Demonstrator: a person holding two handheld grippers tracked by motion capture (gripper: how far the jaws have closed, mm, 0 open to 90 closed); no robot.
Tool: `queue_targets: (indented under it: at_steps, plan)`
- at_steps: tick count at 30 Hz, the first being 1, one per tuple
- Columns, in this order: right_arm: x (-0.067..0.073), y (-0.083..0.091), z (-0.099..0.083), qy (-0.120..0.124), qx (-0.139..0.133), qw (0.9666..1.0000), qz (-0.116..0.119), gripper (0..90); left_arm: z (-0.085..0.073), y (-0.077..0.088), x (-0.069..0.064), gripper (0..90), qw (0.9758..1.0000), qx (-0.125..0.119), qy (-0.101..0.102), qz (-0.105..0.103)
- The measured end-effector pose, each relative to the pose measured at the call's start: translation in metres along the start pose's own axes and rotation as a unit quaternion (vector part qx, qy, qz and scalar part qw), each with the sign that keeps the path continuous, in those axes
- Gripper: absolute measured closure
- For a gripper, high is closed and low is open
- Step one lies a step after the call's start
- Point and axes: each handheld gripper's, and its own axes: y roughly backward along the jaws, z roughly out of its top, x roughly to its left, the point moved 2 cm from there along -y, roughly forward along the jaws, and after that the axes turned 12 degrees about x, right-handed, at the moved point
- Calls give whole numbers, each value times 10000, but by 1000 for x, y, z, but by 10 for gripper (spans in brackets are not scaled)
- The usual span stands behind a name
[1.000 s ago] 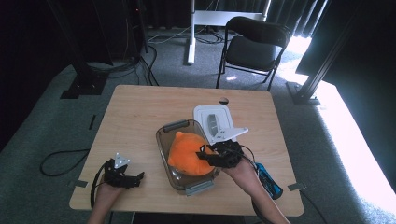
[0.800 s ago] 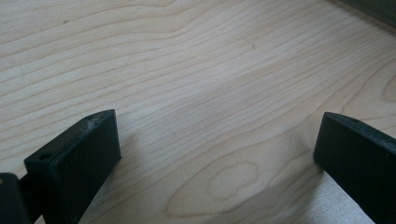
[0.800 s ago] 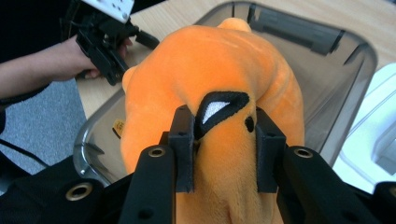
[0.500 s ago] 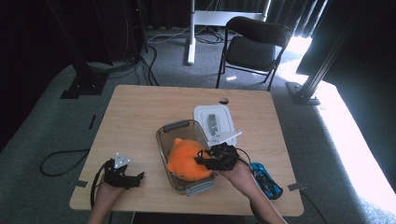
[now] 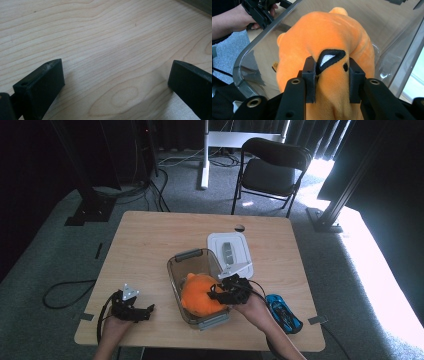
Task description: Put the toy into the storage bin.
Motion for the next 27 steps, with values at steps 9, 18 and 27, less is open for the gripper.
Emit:
queue_targets:
  at_steps: [9,18,27]
  plan:
    - [-1,-3,2,-12,106,9999,18,649,0,0,0,8,10000,-2,1,0]
    - [0,-6,7,130,315,9994,-51,630,0,0,0,8,10000,2,-1,1]
    - [5,-13,14,223,654,9974,-188,587,0,0,0,8,10000,-1,1,1]
